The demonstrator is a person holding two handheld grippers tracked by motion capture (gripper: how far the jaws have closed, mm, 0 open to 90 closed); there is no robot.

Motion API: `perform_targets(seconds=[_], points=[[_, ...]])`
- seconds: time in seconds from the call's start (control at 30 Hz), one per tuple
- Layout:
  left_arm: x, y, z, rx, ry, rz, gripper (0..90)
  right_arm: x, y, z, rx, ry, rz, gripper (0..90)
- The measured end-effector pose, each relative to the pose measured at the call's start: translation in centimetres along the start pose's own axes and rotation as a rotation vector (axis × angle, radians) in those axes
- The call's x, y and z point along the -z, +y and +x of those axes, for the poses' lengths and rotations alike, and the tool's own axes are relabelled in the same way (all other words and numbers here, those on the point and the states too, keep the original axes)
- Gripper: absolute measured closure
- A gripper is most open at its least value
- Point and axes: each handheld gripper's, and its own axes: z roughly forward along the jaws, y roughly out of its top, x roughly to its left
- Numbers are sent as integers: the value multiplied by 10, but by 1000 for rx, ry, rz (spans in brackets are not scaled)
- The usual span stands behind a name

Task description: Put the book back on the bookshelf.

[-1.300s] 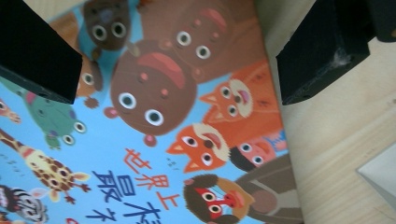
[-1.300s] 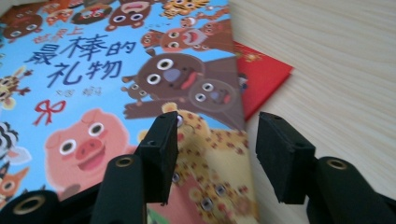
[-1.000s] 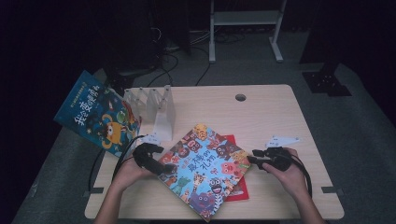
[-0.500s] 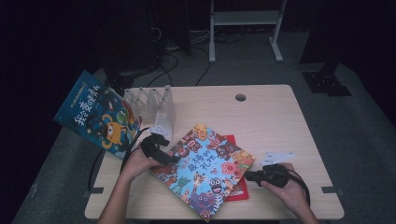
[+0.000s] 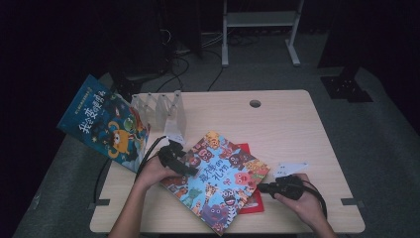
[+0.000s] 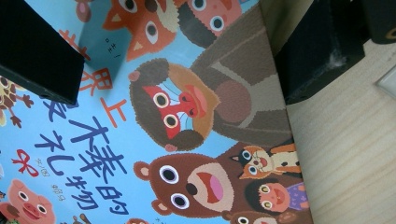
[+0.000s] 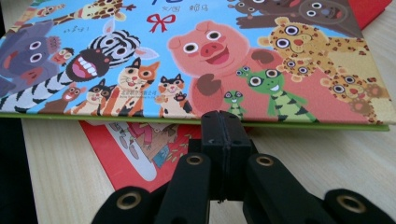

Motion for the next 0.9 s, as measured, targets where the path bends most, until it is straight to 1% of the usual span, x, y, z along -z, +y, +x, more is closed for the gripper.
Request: perform_targets(seconds=[0.03, 0.17, 0.3, 0.37, 0.43, 0.5, 0.6, 0.7, 0.73, 0.83, 0.9], points=[[1, 0, -1, 8, 4, 5, 5, 0, 1, 0, 3, -2, 1, 887], [5, -4, -2, 17, 14, 15, 5, -3, 3, 0, 13, -9, 2, 887], [11, -11, 0, 35, 9, 7, 6, -7, 6, 1, 23, -10, 2, 888], [13, -14, 2, 38, 4, 3, 6, -9, 8, 1, 30, -13, 2, 888], [13, -16, 4, 53, -2, -2, 6, -11, 10, 1, 35, -12, 1, 887], [12, -17, 7, 64, -18, -5, 6, -13, 12, 1, 39, -10, 4, 887], [11, -17, 9, 67, -31, -6, 6, -14, 13, 1, 42, -10, 5, 888], [10, -16, 10, 82, -44, -4, 5, -14, 14, 1, 40, -9, 6, 887], [9, -16, 11, 79, -51, 2, 4, -14, 14, 1, 40, -12, 7, 888], [9, -16, 11, 82, -49, 3, 0, -15, 15, 1, 43, -16, 9, 887], [9, -14, 10, 93, -43, 9, 0, -16, 16, 2, 42, -21, 9, 888]])
